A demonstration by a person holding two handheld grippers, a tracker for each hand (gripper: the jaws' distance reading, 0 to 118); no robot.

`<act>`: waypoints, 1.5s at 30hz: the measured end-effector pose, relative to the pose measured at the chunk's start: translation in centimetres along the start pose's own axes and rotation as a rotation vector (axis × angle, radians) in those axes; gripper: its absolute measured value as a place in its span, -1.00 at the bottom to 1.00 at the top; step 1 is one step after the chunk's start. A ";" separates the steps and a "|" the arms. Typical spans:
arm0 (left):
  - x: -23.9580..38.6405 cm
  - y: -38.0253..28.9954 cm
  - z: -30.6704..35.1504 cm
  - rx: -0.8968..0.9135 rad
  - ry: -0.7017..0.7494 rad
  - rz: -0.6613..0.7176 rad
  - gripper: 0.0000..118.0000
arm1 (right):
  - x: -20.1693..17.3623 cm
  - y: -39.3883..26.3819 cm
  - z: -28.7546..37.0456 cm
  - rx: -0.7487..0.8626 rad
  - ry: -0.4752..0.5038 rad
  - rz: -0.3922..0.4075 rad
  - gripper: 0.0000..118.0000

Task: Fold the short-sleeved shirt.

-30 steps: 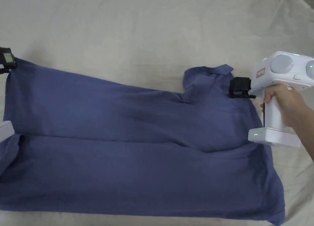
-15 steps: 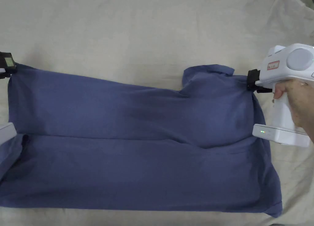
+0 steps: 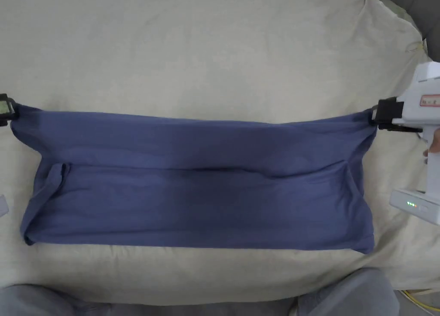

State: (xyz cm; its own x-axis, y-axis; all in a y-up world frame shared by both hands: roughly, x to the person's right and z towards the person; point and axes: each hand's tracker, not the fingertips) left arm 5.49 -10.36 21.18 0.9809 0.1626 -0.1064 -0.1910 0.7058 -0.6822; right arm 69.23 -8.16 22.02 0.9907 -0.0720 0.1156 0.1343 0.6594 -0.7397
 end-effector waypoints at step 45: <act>8.8 -6.2 10.3 0.571 0.036 -0.095 -0.15 | -5.5 -10.0 11.0 0.633 -0.040 0.012 0.90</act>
State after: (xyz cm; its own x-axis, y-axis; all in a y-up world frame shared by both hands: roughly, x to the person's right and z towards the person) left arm 14.93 -6.19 31.86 0.9934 0.0634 -0.0952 -0.0808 0.9780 -0.1924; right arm 62.20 -6.15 36.08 0.9888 -0.0418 0.1434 0.0713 0.9757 -0.2072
